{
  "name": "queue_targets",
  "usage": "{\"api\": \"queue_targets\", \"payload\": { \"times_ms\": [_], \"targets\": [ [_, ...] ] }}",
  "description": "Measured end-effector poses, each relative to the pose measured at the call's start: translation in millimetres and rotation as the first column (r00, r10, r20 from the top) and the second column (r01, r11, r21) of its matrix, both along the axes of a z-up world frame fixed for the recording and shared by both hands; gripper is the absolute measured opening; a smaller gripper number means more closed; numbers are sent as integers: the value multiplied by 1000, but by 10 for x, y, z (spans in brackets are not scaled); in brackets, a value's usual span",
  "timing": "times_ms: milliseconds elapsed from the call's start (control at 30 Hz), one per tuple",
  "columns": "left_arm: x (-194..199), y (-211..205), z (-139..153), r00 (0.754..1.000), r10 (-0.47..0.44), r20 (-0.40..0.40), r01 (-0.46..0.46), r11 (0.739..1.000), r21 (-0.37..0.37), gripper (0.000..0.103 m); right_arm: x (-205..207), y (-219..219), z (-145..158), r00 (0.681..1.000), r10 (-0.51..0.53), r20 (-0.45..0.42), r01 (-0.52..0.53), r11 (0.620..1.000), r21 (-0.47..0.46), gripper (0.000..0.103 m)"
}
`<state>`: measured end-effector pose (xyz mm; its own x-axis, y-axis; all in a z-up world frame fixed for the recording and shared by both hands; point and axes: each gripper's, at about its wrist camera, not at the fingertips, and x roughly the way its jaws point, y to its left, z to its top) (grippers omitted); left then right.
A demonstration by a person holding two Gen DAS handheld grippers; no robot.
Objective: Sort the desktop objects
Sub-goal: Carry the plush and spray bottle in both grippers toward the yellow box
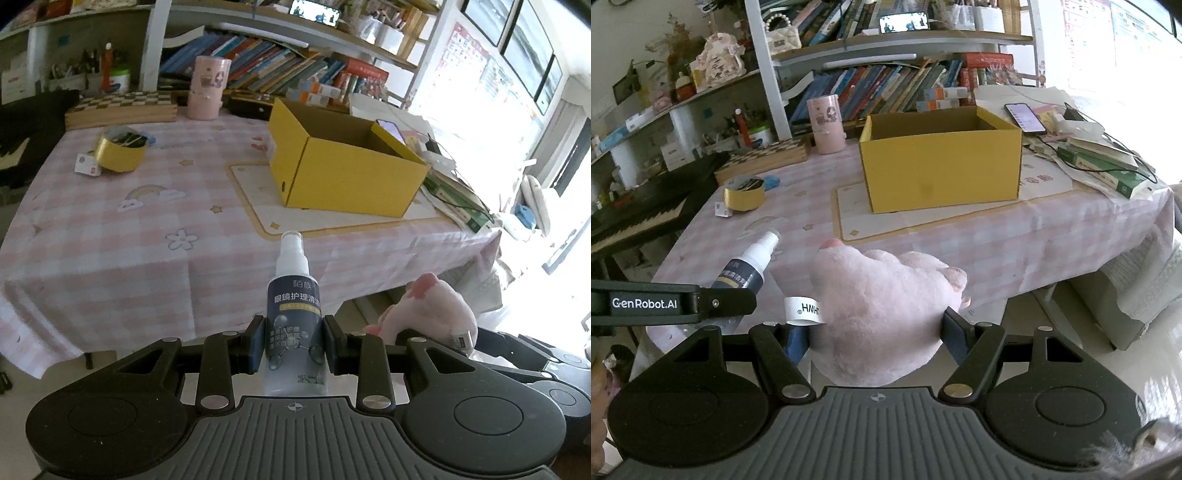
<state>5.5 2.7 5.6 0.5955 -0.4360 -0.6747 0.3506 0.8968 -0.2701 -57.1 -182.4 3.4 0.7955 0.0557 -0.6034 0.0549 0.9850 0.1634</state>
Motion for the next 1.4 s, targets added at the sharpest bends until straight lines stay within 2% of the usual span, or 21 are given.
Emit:
{"api": "queue_targets", "payload": {
  "times_ms": [467,867,1400],
  "targets": [
    [77,-196,-16,998,-55,0,55,998,8,31,6,-150,-27,999,-45,-5,45,999,8,68],
    [218,-518,-19,987,-160,25,160,987,3,31,43,-357,-24,992,-122,-17,122,992,-16,68],
    [699,-821,63,984,-169,60,170,985,0,31,605,-615,78,995,-101,-19,100,993,-63,68]
  ]
}}
